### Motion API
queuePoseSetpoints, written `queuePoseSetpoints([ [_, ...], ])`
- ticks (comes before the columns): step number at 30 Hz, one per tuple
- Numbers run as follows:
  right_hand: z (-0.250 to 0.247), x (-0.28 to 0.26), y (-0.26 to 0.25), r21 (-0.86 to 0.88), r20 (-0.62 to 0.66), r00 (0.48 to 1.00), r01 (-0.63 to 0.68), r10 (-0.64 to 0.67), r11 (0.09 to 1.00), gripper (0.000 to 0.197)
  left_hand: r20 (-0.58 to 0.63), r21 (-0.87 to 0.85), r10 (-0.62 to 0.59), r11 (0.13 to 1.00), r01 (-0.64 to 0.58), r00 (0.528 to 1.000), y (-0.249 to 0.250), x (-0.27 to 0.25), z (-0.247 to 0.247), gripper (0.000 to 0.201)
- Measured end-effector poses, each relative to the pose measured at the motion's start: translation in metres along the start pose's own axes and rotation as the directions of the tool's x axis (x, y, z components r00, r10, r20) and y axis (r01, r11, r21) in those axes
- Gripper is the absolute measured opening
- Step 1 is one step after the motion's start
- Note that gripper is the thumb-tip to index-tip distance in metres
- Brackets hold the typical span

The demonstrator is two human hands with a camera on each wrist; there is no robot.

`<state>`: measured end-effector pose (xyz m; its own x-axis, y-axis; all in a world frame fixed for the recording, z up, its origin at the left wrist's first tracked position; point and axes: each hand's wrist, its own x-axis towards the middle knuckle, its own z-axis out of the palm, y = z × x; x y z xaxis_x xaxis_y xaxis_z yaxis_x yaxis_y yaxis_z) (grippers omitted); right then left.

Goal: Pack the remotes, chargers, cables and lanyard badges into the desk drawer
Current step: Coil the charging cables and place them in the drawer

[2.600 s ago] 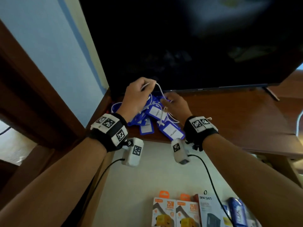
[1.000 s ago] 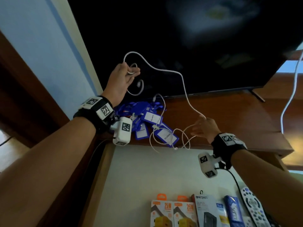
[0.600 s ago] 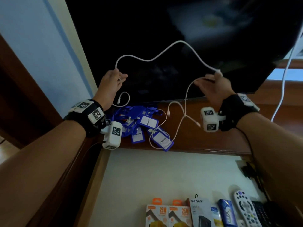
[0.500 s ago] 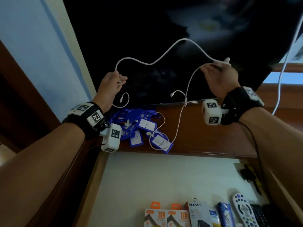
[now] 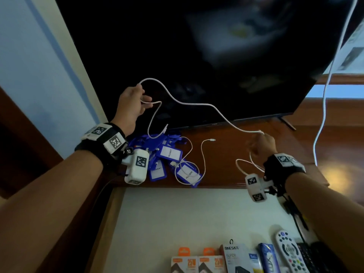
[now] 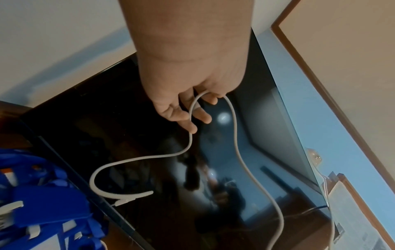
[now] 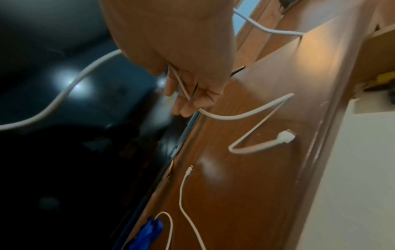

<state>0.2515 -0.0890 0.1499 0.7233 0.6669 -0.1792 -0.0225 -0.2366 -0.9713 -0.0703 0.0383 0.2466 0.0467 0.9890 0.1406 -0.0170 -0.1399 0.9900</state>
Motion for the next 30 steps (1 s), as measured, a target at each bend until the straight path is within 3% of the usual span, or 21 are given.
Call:
queuePoseSetpoints([
  [5,-0.011,-0.008,0.016,-0.004,0.041,0.997,-0.058,0.058,0.998,0.024,-0.032,-0.005,0.026,1.0,-0.026,0.999,0.001,-0.008,0.005,0.023],
  [8,-0.018,-0.038,0.017,-0.148,0.207,0.978,0.014,0.017,0.989,0.022,-0.012,-0.102,0.056,0.993,-0.057,0.998,0.009,-0.021,0.01,0.025],
  [10,-0.026,-0.066,0.018,-0.197,0.392,0.92,0.075,0.008,0.978,0.023,0.026,-0.145,0.073,0.987,-0.068,0.997,0.012,-0.036,0.012,0.025],
  [13,-0.034,-0.1,0.023,-0.27,0.607,0.792,0.122,0.07,0.955,0.029,0.09,-0.148,0.073,0.987,-0.059,0.993,0.011,-0.064,0.014,0.024],
  [15,-0.036,-0.109,0.029,-0.307,0.663,0.739,0.128,0.115,0.943,0.03,0.141,-0.108,0.063,0.993,-0.048,0.988,0.007,-0.084,0.016,0.024],
  [17,-0.036,-0.113,0.038,-0.341,0.677,0.721,0.127,0.149,0.932,0.027,0.195,-0.031,0.046,0.999,-0.041,0.98,0.001,-0.104,0.019,0.025],
  [22,-0.035,-0.109,0.053,-0.362,0.663,0.728,0.108,0.174,0.926,0.03,0.284,0.151,-0.001,0.988,-0.043,0.959,-0.02,-0.141,0.03,0.026],
  [25,-0.033,-0.112,0.056,-0.346,0.665,0.724,0.081,0.184,0.935,0.038,0.263,0.228,-0.039,0.973,-0.023,0.964,-0.039,-0.154,0.03,0.028],
  [27,-0.032,-0.113,0.058,-0.297,0.574,0.81,0.065,0.123,0.953,0.034,0.244,0.276,-0.049,0.961,-0.021,0.969,-0.049,-0.161,0.027,0.029],
  [29,-0.031,-0.116,0.061,-0.2,0.355,0.935,0.065,0.011,0.978,0.025,0.242,0.331,-0.066,0.944,-0.018,0.968,-0.057,-0.17,0.024,0.029],
  [30,-0.03,-0.118,0.06,-0.152,0.26,0.965,0.085,-0.043,0.985,0.022,0.252,0.362,-0.082,0.932,-0.016,0.964,-0.06,-0.175,0.022,0.029],
])
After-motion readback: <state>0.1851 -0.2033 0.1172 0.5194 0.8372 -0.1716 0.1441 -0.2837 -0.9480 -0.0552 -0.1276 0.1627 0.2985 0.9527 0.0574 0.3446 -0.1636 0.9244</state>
